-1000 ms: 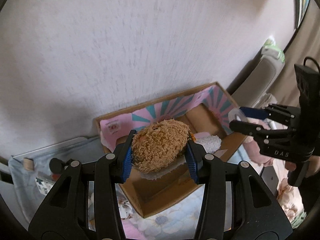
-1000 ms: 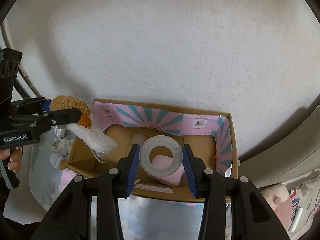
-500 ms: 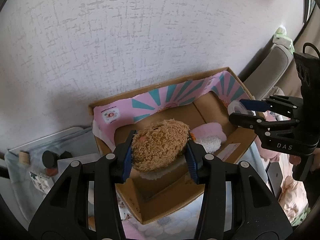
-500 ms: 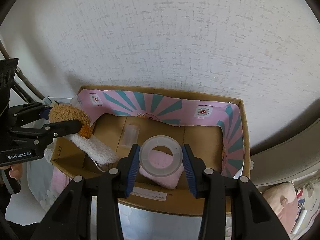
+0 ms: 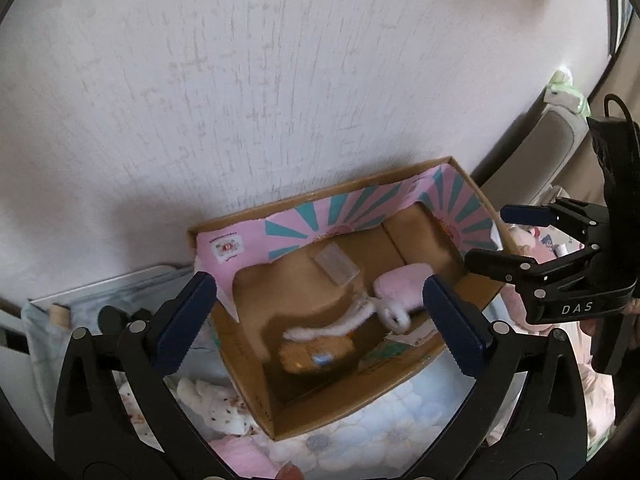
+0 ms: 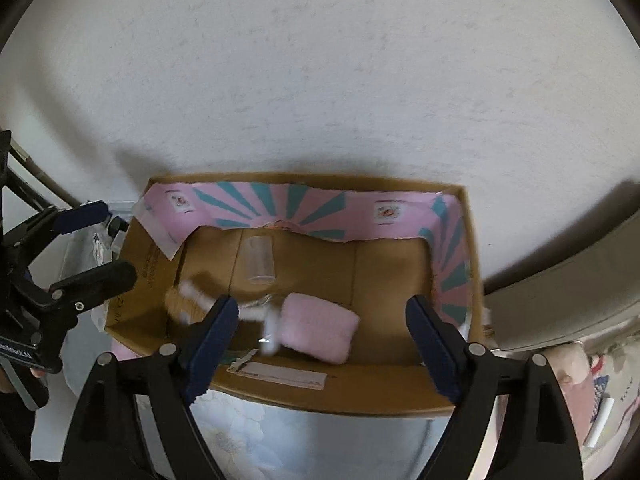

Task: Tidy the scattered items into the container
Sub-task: 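Carry the brown plush and tape roll into the box and release both, then move both open grippers back over the bed toward the snack packet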

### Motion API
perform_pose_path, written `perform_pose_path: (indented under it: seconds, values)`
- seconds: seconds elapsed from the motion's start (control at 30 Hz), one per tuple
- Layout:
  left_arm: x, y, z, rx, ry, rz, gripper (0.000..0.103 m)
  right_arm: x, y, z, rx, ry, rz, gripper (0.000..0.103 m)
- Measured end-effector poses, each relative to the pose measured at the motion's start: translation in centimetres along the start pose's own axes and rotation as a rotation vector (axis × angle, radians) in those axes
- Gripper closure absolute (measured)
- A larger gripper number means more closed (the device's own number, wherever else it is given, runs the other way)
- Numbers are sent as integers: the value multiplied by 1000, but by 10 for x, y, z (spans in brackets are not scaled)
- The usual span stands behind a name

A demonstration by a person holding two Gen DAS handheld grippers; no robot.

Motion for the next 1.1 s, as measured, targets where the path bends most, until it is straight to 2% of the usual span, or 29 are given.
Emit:
perform_pose_path:
  seconds: [0.13, 0.23, 0.47, 0.53, 0.7, 0.87, 1.1]
  values:
    - [4, -14, 3, 5, -38, -38, 0, -1, -16, 2, -31, -16, -19, 20]
    - [3, -27, 4, -4, -47, -61, 0, -2, -24, 4, -8, 3, -30, 20]
    - [-3, -49, 8, 40, -37, -97, 0, -11, -38, 14, -1, 3, -61, 20]
    - [-6, -54, 12, 38, -50, -102, 0, -15, -38, 16, -1, 11, -63, 20]
    - [-13, -65, 20, 93, -47, -103, 0, -23, -38, 19, -7, 33, -65, 20]
    - [-21, -81, 31, 87, -57, -119, 0, -28, -46, 19, -32, 51, -84, 20]
    - [-20, -135, 62, 92, -76, -163, 0, -27, -66, 36, -43, 29, -98, 20]
Point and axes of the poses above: each gripper's, at about its wrist camera, not at the fingertips, and y roughly the way its jaws point, z to its left, x to its top, the point moved 1 cm from there along y, roughly the way its jaws point, and after that the axes turned 2 degrees about -y, right-handed, at the moved point
